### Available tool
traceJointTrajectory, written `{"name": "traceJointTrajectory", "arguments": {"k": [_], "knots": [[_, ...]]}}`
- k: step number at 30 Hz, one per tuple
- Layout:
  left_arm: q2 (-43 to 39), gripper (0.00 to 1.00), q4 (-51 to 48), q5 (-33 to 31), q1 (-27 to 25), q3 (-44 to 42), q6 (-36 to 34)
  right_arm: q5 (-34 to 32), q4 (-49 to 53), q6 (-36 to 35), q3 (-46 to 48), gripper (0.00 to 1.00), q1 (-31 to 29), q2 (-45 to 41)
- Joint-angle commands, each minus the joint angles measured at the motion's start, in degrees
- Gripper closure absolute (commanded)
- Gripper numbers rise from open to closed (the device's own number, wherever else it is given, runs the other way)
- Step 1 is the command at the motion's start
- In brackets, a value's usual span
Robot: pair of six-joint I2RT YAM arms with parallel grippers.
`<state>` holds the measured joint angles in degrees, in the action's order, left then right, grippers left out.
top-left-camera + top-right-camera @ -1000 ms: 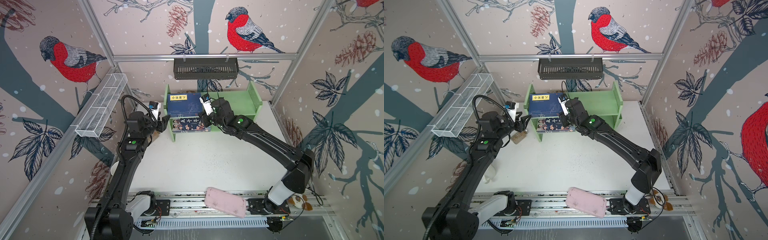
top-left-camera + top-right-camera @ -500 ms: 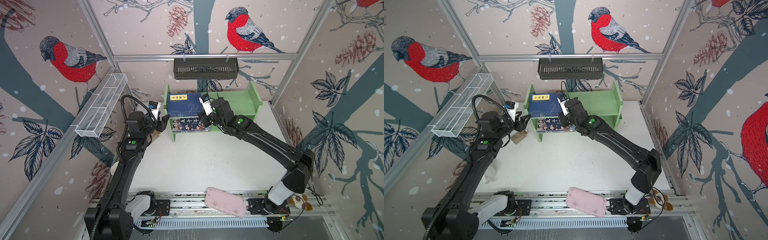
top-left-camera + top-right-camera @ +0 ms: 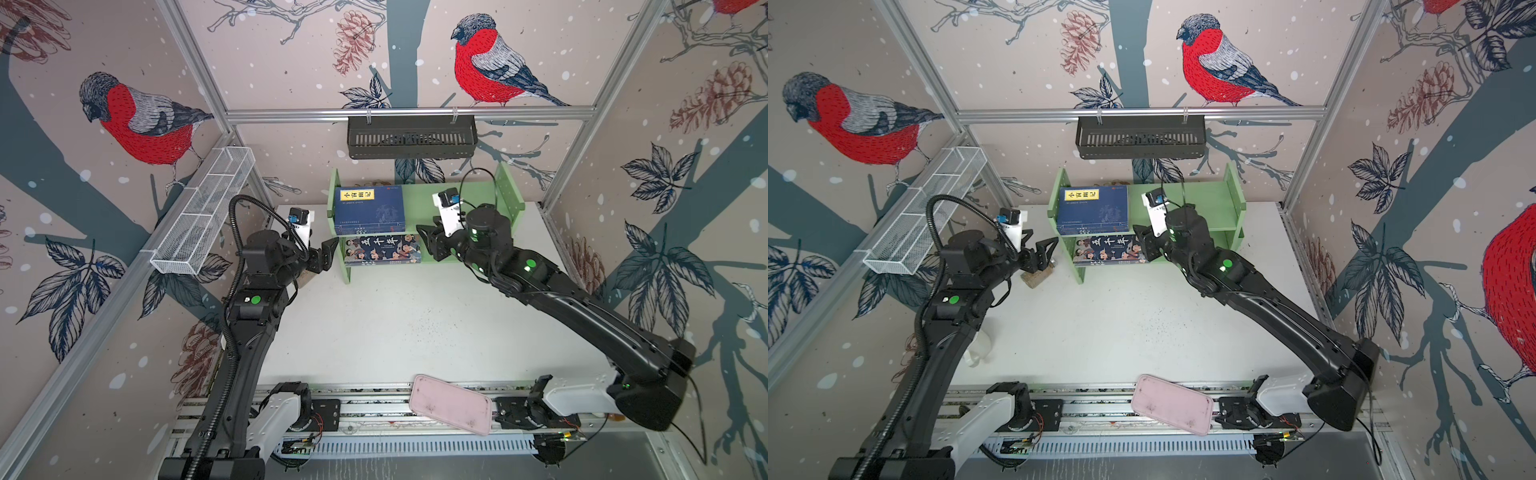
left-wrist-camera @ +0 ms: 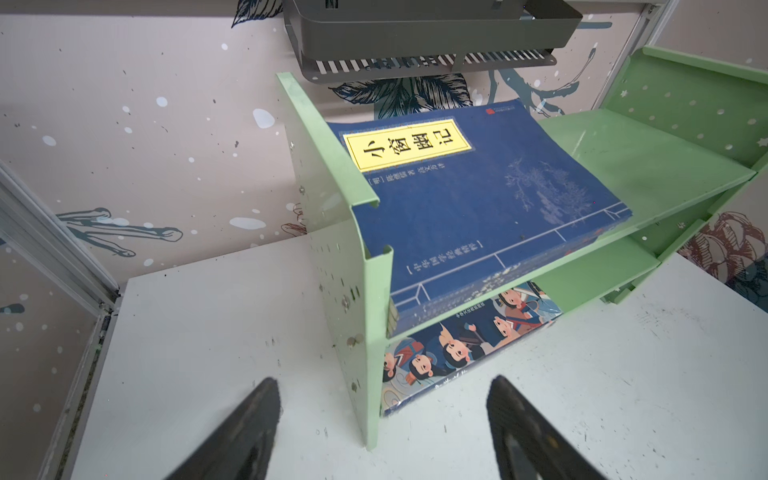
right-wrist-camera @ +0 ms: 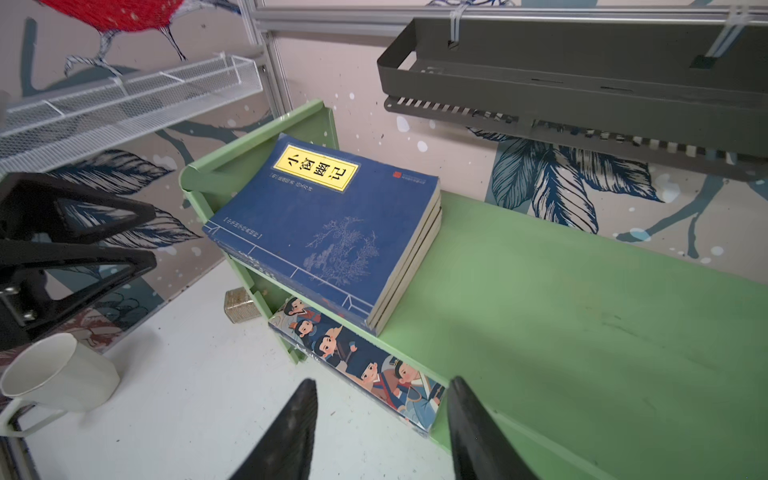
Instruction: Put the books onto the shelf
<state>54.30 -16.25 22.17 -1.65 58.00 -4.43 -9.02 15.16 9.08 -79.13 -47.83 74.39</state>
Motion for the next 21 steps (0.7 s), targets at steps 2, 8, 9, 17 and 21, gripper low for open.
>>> {"name": "traceJointTrajectory", "arguments": {"k": [2, 8, 9, 17, 21], "knots": [[-0.9, 0.22, -6.6, -1.4, 0.1, 0.0, 3.8, -0.1, -5.4, 3.6, 7.8, 0.46, 0.4, -7.8], [-1.1, 0.22, -8.7, 2.8, 0.1, -0.4, 8.3, 1.3, -2.6, 6.3, 12.8, 0.44, 2.5, -12.8], [-1.1, 0.22, -8.9, 3.6, 0.1, -0.3, 9.1, 2.0, -2.1, 6.7, 13.0, 0.44, 2.8, -13.0], [-1.8, 0.19, -11.7, 8.1, 0.1, 0.2, 8.6, 9.6, 0.6, 10.2, 15.8, 0.43, 8.5, -14.6], [-2.8, 0.19, -10.7, 12.8, 0.1, -2.0, 8.5, 9.1, 1.9, 12.1, 18.3, 0.43, 10.5, -15.9]]}}
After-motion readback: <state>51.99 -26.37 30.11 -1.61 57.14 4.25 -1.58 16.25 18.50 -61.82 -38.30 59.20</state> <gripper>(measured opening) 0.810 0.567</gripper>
